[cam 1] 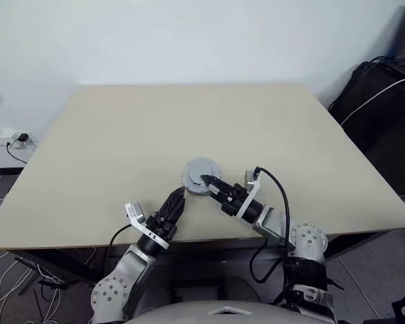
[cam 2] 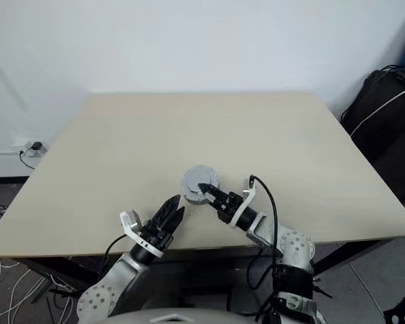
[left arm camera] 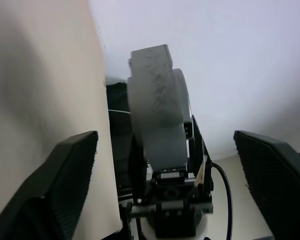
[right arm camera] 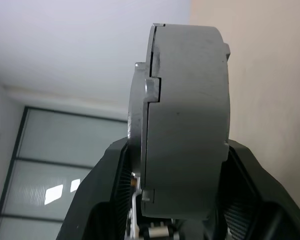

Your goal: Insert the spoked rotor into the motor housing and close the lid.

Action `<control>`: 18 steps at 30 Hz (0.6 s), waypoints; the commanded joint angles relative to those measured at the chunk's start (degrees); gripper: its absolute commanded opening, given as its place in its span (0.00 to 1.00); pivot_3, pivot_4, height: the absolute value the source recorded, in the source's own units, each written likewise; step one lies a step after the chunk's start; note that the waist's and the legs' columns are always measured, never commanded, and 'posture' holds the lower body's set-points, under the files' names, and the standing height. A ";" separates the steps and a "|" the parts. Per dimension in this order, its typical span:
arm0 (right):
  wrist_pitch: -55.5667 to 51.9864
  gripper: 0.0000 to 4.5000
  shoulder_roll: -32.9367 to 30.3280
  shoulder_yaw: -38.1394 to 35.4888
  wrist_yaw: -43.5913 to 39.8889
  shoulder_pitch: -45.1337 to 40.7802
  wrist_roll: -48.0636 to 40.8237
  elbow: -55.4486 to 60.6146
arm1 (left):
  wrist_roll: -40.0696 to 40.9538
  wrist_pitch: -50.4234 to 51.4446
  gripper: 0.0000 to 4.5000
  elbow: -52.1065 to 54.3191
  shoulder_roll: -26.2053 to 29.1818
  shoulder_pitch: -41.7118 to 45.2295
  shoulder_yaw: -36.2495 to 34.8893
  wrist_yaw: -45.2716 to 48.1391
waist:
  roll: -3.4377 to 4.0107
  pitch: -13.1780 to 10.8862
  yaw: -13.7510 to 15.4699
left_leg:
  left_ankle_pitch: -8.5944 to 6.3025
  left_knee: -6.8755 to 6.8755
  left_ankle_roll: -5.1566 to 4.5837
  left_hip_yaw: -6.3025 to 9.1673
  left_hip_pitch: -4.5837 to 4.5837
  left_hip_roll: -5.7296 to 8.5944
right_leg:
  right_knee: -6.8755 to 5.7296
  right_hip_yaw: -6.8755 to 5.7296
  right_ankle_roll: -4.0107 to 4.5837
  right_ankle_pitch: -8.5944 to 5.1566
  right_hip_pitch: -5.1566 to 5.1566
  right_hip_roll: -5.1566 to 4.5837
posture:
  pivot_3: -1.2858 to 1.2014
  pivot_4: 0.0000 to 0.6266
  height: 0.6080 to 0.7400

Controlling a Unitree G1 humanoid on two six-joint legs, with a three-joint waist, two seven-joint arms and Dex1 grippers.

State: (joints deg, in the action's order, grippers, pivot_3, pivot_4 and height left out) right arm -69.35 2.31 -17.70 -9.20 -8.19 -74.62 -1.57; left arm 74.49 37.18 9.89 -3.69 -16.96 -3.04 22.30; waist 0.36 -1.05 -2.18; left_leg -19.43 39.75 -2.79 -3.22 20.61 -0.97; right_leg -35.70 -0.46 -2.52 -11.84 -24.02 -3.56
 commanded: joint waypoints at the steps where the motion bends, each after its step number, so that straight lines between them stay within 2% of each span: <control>1: -0.86 0.46 -0.28 0.88 -0.37 -0.91 -4.23 3.52 | 1.82 -1.16 0.99 0.50 -5.99 0.44 0.96 -0.72 | 0.00 0.00 0.01 | 0.00 0.00 0.00 0.00 0.00 0.00 | 0.00 0.01 0.00 0.00 0.00 0.00 | 0.52 0.00 1.00; 18: -4.22 0.46 -5.37 5.63 1.45 1.24 -11.55 5.71 | 4.66 -1.33 0.99 -1.16 -5.39 0.88 2.83 -1.80 | -0.02 0.00 0.03 | 0.00 0.05 -0.01 0.01 -0.03 0.02 | 0.00 0.00 0.00 0.00 0.07 0.00 | 0.52 0.00 1.00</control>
State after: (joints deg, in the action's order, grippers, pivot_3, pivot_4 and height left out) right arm -73.93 -3.18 -12.24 -7.05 -5.90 -82.61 0.88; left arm 77.83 35.79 8.60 -3.68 -16.79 -1.42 20.33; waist 0.34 -1.05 -2.15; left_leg -19.44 39.80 -2.80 -3.21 20.57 -0.95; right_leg -35.70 -0.46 -2.52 -11.84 -23.94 -3.56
